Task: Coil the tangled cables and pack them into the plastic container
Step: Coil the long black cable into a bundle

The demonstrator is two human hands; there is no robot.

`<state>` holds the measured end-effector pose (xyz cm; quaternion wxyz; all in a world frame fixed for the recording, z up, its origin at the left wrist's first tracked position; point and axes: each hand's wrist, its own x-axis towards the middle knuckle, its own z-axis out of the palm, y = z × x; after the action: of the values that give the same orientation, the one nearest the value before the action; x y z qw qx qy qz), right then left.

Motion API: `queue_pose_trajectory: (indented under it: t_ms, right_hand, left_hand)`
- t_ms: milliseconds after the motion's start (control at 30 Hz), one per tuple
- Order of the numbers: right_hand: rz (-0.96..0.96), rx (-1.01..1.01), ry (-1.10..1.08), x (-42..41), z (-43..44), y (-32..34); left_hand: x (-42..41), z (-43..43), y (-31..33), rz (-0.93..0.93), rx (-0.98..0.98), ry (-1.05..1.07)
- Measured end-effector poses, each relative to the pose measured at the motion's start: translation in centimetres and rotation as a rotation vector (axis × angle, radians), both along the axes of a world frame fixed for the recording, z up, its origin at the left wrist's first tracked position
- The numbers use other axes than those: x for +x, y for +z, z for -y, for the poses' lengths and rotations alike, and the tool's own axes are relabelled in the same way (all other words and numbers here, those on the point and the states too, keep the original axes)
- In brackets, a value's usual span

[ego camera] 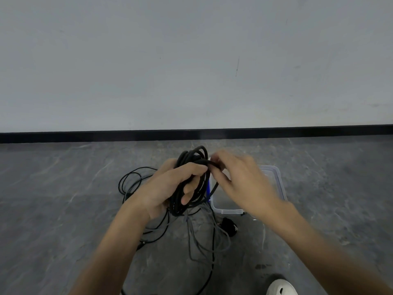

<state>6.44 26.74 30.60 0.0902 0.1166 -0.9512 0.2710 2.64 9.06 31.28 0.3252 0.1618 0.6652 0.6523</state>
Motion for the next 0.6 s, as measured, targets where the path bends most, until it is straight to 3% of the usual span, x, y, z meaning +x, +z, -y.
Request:
queue_pose_trajectory:
  t_ms: [100, 200, 300, 400, 500, 600]
  right_hand:
    - [0.238, -0.324, -0.064, -0.2, 0.4, -0.6]
    - [0.47, -0.485, -0.047, -0.1, 0.5, -1.1]
    - [0.443, -0.649, -0.095, 0.0, 0.8, -0.7]
    - [0.396, -0.637, -0.174, -0.5, 0.6, 0.0]
    - [0.586, -0.609, -0.02, -0.2, 0.7, -0.1]
    - [0.555, -0.675, 0.034, 0.2, 1.1, -0.4]
  left_hand:
    - [-0.1, 0.1, 0.1, 0.031, 0.045, 0.066]
    - [-0.5, 0.6, 0.3, 0.07, 0.138, 0.155]
    - [-0.6, 0.9, 0.3, 0.052, 0.132, 0.157]
    - [-0.3, 0.7, 0.3, 0.064, 0.156, 0.111]
    - [-0.2, 0.5, 0.3, 0.107, 0.223, 0.1]
    - [-0.2, 0.4, 0.3, 0.113, 0.25, 0.092]
